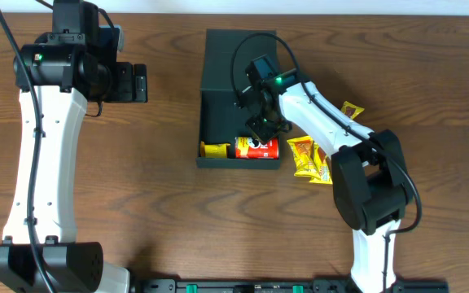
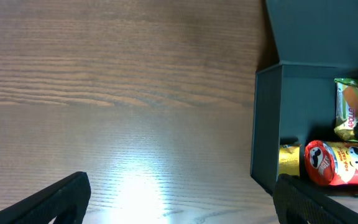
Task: Pack container
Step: 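Withdraw the right gripper from the box toward the yellow packets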
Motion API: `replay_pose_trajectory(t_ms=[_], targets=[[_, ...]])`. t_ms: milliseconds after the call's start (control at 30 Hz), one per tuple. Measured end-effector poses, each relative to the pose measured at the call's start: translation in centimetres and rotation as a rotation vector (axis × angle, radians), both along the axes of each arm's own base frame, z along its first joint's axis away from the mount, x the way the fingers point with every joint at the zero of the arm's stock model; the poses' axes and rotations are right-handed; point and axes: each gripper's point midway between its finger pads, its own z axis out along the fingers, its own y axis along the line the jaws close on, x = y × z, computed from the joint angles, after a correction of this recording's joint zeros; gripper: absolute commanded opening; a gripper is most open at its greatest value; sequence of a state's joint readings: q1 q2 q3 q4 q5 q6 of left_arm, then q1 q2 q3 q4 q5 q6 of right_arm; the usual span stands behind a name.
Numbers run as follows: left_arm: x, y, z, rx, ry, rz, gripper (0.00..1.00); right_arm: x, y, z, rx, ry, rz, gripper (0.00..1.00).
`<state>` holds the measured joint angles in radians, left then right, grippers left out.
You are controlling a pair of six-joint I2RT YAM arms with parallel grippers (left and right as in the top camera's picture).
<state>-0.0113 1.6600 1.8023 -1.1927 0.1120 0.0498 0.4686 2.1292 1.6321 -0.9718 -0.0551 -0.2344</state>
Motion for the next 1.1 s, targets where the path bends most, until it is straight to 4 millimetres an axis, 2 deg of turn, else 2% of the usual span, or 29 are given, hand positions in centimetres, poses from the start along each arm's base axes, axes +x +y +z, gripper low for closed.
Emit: replay_pose_trajectory(t_ms=[100, 333, 433, 467, 500, 533, 633, 733, 900, 1100], targets=[[0.0, 0.0, 0.0, 0.000, 0.000, 0.000, 0.95, 0.1, 0.0, 0.8, -0.005, 0.005, -0.001, 0.01], [0.0, 0.0, 0.0, 0.000, 0.000, 0.000, 0.95, 3.7, 1.8, 6.2, 0.062, -0.130, -0.002, 0.01], [0.0, 0.0, 0.0, 0.000, 0.000, 0.000, 0.95, 4.3, 2.0, 8.1, 0.076, -0.170, -0.007, 0.01], [0.0, 0.0, 0.0, 0.000, 0.000, 0.000, 0.95, 4.4, 1.8, 8.4, 0.070, -0.178, -0.014, 0.04], [0.0, 0.0, 0.0, 0.000, 0.000, 0.000, 0.95, 4.2, 1.5, 8.7, 0.060, -0.176, -0.027, 0.24], [0.0, 0.0, 0.0, 0.000, 0.000, 0.000, 0.95, 4.0, 1.3, 8.7, 0.049, -0.168, -0.036, 0.28], [0.0, 0.0, 0.0, 0.000, 0.000, -0.001, 0.95, 2.8, -0.1, 8.3, -0.009, -0.120, -0.081, 0.24], [0.0, 0.0, 0.0, 0.000, -0.001, 0.000, 0.95, 2.1, -1.4, 8.1, -0.058, -0.087, -0.152, 0.26], [0.2, 0.0, 0.1, 0.000, -0.010, 0.000, 0.95, 2.8, -3.2, 8.1, -0.068, -0.089, -0.273, 0.32], [0.3, 0.0, 0.1, -0.001, -0.014, 0.000, 0.95, 3.8, -4.7, 7.7, -0.051, -0.095, -0.366, 0.32]])
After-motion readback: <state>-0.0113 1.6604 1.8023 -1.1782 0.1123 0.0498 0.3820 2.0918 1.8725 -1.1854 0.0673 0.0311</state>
